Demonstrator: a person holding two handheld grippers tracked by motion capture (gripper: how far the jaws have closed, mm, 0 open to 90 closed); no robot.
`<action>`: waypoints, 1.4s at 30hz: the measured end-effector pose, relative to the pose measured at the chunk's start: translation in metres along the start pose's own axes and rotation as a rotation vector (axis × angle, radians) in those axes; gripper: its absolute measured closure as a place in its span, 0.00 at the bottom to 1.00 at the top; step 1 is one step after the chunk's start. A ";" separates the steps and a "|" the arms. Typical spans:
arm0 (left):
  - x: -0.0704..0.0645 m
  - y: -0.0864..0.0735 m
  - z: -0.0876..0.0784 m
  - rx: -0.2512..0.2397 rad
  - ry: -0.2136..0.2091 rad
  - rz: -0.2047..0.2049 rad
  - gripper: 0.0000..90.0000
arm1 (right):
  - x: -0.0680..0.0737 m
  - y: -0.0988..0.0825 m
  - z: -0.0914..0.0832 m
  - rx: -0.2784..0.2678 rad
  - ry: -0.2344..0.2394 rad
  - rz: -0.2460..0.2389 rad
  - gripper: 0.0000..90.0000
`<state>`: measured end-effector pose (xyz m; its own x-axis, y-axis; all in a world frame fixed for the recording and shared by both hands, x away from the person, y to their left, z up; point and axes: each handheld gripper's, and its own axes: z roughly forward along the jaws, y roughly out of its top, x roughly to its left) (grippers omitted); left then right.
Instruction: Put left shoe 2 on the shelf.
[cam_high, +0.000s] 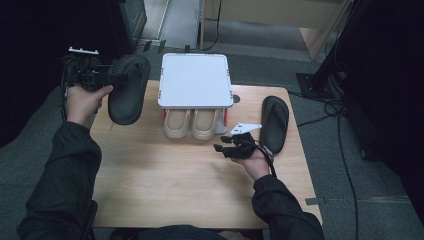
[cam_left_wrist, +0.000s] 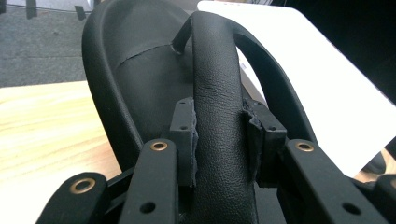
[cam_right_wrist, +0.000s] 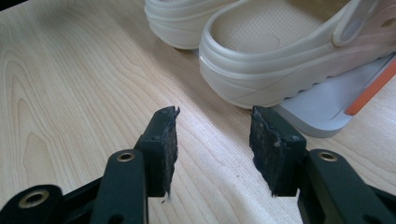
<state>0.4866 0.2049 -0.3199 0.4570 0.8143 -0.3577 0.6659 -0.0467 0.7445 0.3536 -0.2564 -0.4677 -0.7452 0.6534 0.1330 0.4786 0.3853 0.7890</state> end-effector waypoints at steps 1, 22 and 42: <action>-0.002 0.003 0.000 0.003 0.001 0.005 0.76 | 0.000 0.000 0.000 -0.001 0.000 0.001 0.58; -0.049 0.052 0.031 0.025 -0.008 0.040 0.76 | 0.001 0.000 -0.001 -0.007 0.011 0.000 0.58; -0.086 0.060 0.088 0.021 -0.021 0.028 0.76 | 0.001 0.001 -0.005 -0.022 0.012 0.000 0.58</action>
<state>0.5395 0.0807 -0.2940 0.4878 0.8003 -0.3486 0.6650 -0.0820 0.7423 0.3506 -0.2587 -0.4640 -0.7509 0.6453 0.1403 0.4686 0.3710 0.8018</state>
